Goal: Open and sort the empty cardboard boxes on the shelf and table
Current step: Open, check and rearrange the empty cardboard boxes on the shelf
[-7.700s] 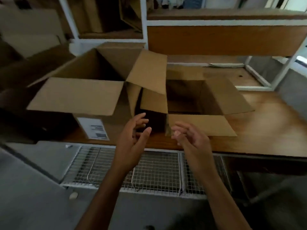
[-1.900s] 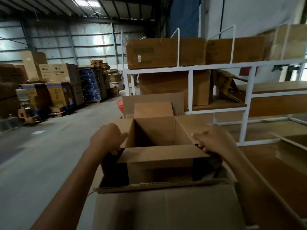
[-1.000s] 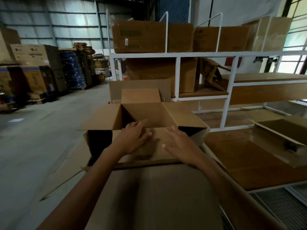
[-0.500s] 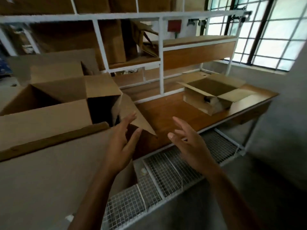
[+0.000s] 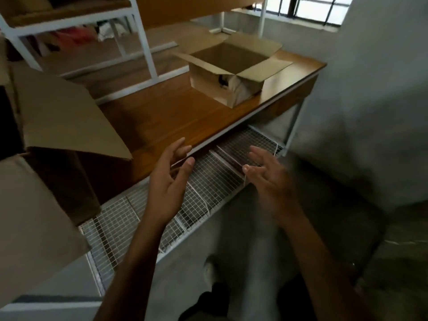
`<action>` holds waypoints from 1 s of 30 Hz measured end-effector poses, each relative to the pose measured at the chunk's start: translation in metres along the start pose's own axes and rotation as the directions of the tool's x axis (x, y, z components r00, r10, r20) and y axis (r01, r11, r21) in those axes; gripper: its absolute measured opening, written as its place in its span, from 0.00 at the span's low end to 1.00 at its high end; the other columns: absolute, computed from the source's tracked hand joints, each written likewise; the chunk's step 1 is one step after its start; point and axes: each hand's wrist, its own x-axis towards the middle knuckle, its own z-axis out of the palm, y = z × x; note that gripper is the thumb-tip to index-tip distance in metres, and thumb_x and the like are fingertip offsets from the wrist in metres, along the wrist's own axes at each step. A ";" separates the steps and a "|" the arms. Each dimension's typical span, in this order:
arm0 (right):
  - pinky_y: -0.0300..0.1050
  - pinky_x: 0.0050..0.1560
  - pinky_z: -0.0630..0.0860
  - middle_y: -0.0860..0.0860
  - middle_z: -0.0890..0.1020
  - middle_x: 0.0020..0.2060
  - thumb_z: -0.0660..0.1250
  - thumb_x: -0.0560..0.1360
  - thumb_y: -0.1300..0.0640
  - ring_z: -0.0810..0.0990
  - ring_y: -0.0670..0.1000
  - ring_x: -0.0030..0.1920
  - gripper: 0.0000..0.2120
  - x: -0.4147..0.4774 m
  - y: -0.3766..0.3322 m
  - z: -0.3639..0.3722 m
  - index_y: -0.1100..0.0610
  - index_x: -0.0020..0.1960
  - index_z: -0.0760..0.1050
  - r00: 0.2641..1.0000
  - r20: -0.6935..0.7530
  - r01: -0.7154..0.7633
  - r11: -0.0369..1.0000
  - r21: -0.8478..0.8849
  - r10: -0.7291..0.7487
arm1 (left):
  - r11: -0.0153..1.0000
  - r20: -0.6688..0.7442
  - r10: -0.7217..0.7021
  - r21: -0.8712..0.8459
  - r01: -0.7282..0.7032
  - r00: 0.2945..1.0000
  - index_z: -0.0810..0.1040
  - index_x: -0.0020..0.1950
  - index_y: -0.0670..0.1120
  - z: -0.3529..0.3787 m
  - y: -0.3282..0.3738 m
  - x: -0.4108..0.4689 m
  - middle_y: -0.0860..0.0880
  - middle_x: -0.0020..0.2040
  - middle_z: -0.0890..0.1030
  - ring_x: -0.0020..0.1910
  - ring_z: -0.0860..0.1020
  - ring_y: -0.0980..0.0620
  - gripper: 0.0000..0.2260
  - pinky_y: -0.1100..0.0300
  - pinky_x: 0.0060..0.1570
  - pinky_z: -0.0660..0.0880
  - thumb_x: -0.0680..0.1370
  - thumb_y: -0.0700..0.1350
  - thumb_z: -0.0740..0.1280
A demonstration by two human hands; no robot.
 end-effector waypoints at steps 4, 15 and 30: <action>0.34 0.54 0.76 0.45 0.75 0.66 0.66 0.78 0.54 0.77 0.30 0.52 0.21 0.055 0.014 -0.012 0.48 0.71 0.69 1.000 -0.030 0.008 1.000 -0.005 -0.008 | 1.000 -0.011 0.005 -0.026 -0.005 1.000 0.69 0.71 0.52 0.032 -0.013 0.054 0.53 0.64 0.78 0.64 0.75 0.60 0.18 0.70 0.55 0.74 0.82 0.48 0.63; 0.53 0.57 0.80 0.47 0.78 0.62 0.65 0.79 0.51 0.81 0.44 0.56 0.18 0.252 -0.003 -0.061 0.48 0.68 0.71 0.991 -0.095 0.087 0.992 -0.086 -0.095 | 0.987 0.043 0.077 -0.148 -0.070 0.996 0.67 0.73 0.50 0.130 -0.015 0.254 0.52 0.65 0.78 0.61 0.76 0.63 0.23 0.72 0.52 0.73 0.79 0.52 0.62; 0.51 0.50 0.82 0.49 0.82 0.56 0.65 0.73 0.45 0.82 0.47 0.54 0.19 0.480 0.032 -0.128 0.50 0.62 0.77 0.990 -0.052 0.129 0.991 -0.037 -0.131 | 0.964 -0.186 -0.065 0.240 0.110 0.980 0.78 0.61 0.51 0.215 -0.045 0.416 0.56 0.58 0.78 0.60 0.76 0.55 0.10 0.56 0.56 0.73 0.80 0.48 0.64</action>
